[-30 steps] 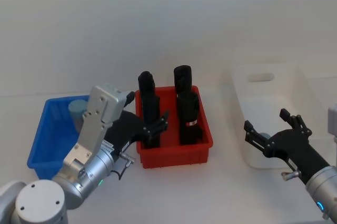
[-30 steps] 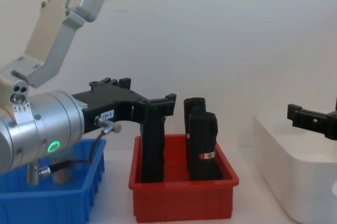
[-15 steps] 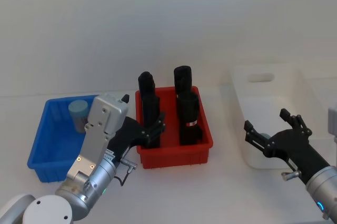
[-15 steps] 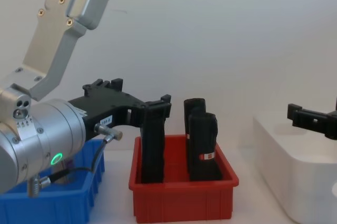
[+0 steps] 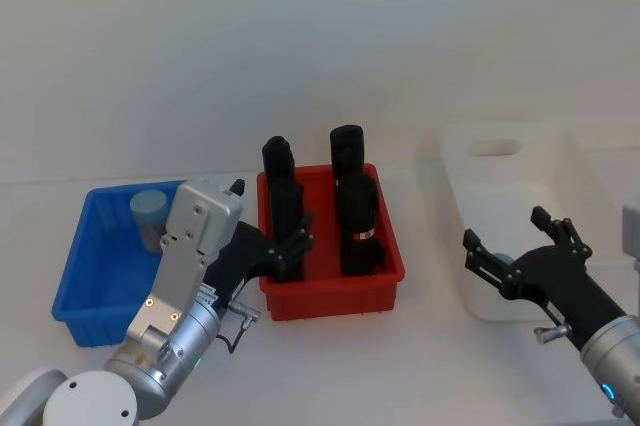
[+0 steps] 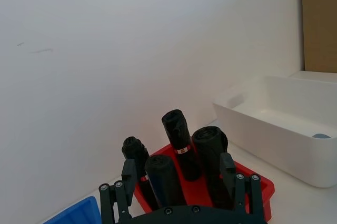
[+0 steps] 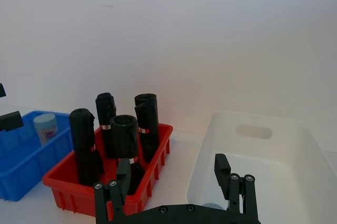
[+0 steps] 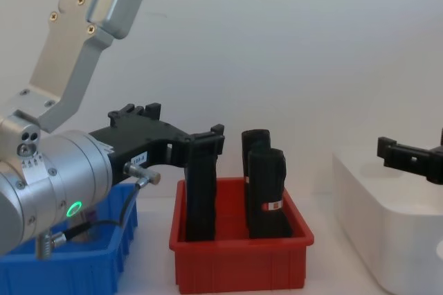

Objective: Pick the cotton swabs from the blue box and place them into the white box.

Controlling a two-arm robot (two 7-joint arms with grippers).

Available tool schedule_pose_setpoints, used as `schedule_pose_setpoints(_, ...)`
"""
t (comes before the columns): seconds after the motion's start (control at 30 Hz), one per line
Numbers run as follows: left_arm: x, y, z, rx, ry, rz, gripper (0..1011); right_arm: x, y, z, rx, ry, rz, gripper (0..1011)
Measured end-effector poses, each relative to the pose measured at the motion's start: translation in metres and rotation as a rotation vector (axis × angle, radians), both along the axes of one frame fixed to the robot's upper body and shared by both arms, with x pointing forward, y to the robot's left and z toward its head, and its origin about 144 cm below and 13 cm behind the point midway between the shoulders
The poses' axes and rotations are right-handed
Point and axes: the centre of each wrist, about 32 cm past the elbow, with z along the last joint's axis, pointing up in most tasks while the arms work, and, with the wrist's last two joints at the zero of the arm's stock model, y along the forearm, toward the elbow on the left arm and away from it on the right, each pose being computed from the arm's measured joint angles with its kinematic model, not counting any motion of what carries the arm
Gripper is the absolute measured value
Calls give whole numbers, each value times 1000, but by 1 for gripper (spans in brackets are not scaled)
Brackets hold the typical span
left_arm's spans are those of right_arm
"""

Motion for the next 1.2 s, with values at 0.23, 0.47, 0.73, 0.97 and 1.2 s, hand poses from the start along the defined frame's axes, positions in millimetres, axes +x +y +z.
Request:
schedule_pose_setpoints(0.23, 0, 0, 0, 0, 1, 0, 1004, 5, 0, -1, -5, -1, 22, 1001)
schedule_pose_setpoints(0.47, 0, 0, 0, 0, 1, 0, 1004, 18, 2, -5, -17, 4, 56, 1001)
schedule_pose_setpoints(0.73, 0, 0, 0, 0, 1, 0, 1004, 38, 6, -11, -27, 17, 99, 1001)
schedule_pose_setpoints(0.97, 0, 0, 0, 0, 1, 0, 1004, 56, 10, -16, -34, 26, 135, 1001)
schedule_pose_setpoints(1.2, 0, 0, 0, 0, 1, 0, 1004, 73, 15, -19, -40, 31, 174, 1001)
